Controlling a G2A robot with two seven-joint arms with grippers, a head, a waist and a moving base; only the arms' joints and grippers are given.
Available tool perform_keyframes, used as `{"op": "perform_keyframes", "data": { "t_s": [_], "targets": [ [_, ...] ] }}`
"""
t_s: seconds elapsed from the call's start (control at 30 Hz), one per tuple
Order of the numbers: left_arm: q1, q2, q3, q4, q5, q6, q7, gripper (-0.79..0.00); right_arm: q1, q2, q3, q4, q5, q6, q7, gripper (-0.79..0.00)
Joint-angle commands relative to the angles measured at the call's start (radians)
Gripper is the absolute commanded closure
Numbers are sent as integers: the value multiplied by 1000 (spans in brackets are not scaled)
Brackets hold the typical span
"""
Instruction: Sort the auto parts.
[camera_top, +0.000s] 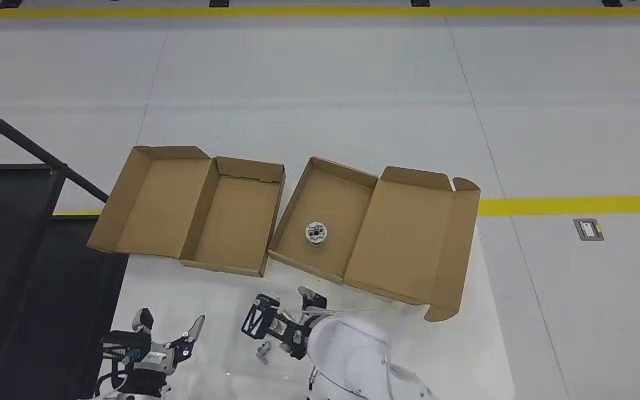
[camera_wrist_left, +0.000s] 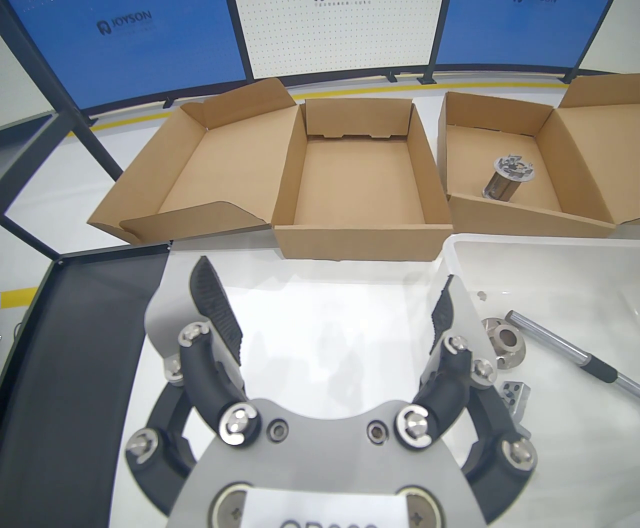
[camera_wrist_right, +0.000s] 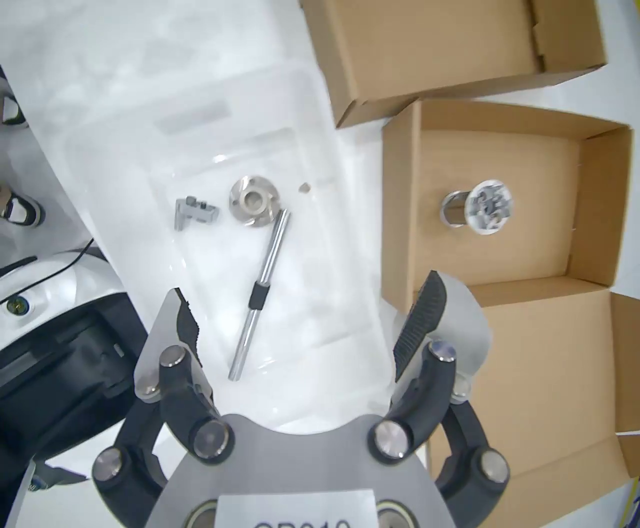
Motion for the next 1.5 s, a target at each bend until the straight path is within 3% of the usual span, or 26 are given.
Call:
{"op": "perform_keyframes", "data": {
  "t_s": [0.0,0.5,0.53,0.6,0.67,0.73,0.77,1.23,1.37,1.47],
  "targets": [
    [0,0,0,0,0,0,0,-785,6,-7,-19,44,5,30,11,-785],
    [0,0,0,0,0,0,0,-785,96,-69,-77,410,56,227,-19,-776],
    [0,0,0,0,0,0,0,-785,102,-73,-78,434,61,236,-21,-748],
    [0,0,0,0,0,0,0,-785,115,-82,-86,476,69,247,-20,-606],
    [0,0,0,0,0,0,0,-785,127,-90,-92,506,77,260,-17,-557],
    [0,0,0,0,0,0,0,-785,135,-97,-95,529,87,272,-20,-413],
    [0,0,0,0,0,0,0,-785,138,-101,-95,538,92,276,-22,-391],
    [0,0,0,0,0,0,0,-785,156,-123,-85,599,102,292,-8,-311],
    [0,0,0,0,0,0,0,-785,161,-128,-77,620,115,290,-5,-265],
    [0,0,0,0,0,0,0,-785,165,-131,-69,635,125,288,-9,-185]
  ]
}}
